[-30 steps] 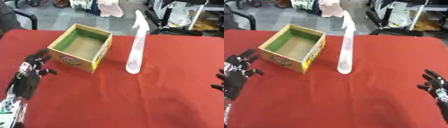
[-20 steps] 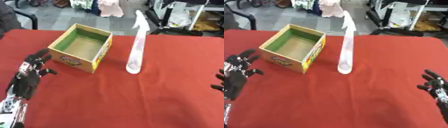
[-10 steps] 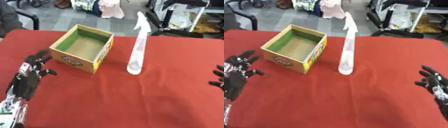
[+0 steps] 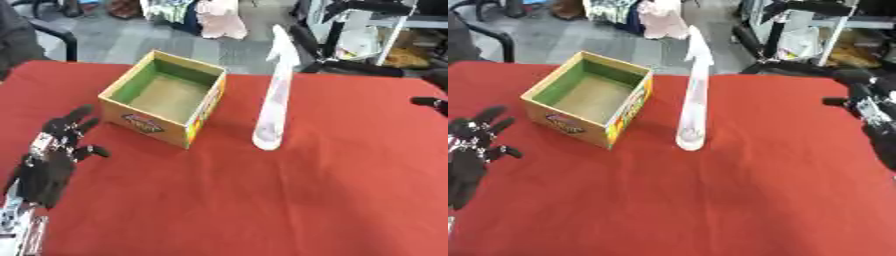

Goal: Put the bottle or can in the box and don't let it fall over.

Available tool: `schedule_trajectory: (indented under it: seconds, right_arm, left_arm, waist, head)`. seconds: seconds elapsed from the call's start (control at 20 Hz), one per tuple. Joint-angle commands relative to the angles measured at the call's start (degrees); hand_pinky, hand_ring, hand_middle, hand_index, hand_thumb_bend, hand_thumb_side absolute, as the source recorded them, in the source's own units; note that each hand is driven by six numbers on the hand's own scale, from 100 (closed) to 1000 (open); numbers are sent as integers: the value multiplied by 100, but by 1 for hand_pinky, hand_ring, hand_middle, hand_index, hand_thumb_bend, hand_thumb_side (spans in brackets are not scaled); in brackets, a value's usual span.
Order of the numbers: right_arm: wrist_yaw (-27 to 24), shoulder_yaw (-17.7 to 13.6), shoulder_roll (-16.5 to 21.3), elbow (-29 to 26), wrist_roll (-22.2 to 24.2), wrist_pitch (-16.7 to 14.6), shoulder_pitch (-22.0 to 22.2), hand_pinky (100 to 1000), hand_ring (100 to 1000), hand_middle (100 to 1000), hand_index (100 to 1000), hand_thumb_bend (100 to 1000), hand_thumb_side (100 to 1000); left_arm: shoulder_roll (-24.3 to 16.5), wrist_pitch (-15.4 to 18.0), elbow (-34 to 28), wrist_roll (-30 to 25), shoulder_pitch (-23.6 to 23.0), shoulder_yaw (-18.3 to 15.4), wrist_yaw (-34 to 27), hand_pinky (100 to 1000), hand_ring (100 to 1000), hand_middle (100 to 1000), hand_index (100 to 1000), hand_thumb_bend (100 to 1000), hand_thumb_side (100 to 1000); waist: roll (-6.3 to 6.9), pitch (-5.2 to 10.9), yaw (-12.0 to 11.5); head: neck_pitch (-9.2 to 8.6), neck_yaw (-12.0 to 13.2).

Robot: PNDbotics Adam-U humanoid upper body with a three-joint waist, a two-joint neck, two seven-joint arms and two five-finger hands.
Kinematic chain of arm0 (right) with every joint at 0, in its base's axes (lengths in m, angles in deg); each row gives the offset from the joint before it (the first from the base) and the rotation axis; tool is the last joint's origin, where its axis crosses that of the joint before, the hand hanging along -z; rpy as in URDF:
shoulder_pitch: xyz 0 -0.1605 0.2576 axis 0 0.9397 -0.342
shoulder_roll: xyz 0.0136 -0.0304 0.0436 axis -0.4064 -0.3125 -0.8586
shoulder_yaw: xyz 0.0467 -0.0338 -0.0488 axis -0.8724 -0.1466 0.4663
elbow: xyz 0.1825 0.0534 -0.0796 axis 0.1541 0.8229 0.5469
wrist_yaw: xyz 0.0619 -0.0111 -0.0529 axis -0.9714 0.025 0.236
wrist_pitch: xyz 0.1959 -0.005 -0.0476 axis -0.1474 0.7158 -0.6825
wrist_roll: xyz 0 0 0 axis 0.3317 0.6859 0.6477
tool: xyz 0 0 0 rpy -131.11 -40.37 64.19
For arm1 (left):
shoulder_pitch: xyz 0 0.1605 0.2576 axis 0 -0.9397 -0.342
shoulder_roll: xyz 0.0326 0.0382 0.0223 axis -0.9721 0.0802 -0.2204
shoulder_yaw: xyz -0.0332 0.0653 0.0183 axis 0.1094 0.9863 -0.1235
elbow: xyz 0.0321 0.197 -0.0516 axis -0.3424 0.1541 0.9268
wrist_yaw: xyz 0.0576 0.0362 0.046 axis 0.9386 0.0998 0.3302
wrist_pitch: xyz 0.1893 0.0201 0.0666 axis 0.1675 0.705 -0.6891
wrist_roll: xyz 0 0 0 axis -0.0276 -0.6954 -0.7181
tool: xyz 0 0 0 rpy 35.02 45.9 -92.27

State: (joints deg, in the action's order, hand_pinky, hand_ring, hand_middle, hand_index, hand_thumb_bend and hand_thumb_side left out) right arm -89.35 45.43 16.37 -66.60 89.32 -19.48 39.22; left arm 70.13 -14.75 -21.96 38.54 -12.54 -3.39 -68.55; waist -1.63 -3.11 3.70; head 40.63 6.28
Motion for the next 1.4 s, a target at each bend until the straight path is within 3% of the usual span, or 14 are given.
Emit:
schedule_trajectory:
  seconds: [0.05,0.4,0.7,0.9,1.4]
  right_arm:
    - [268,34,101,396,-211,15,-418,813,1000,1000,939,100,541]
    - [886,25,-150,1401,-433,90,-1412,874,1000,1000,1000,100,600]
    - [1422,5,-298,2269,-761,-238,-1923,881,1000,1000,1000,100,608]
    - [1758,1,-381,2628,-963,-443,-2095,880,1000,1000,1000,100,612]
    - [2104,20,-602,2943,-1125,-492,-2274,875,1000,1000,1000,100,618]
  left_arm:
    - [-45,20,-65,-43,46,20,-36,583,1000,999,964,193,926]
    - [-7,34,-49,-99,102,72,-63,582,1000,999,964,191,925]
    - [43,43,-40,-138,136,115,-111,583,1000,998,964,190,923]
    - [59,41,-31,-164,151,138,-133,583,1000,998,963,190,924]
    - [95,35,-19,-219,180,183,-172,583,1000,997,963,190,923]
  waist:
    - [29,44,-34]
    - [111,4,-155]
    - [200,-4,-305]
    - [231,-2,-373]
    - [289,1,-475]
  head:
    - [-51,-68]
    - [-81,-184]
    - [-87,-318]
    - [-81,-382]
    - [-79,-476]
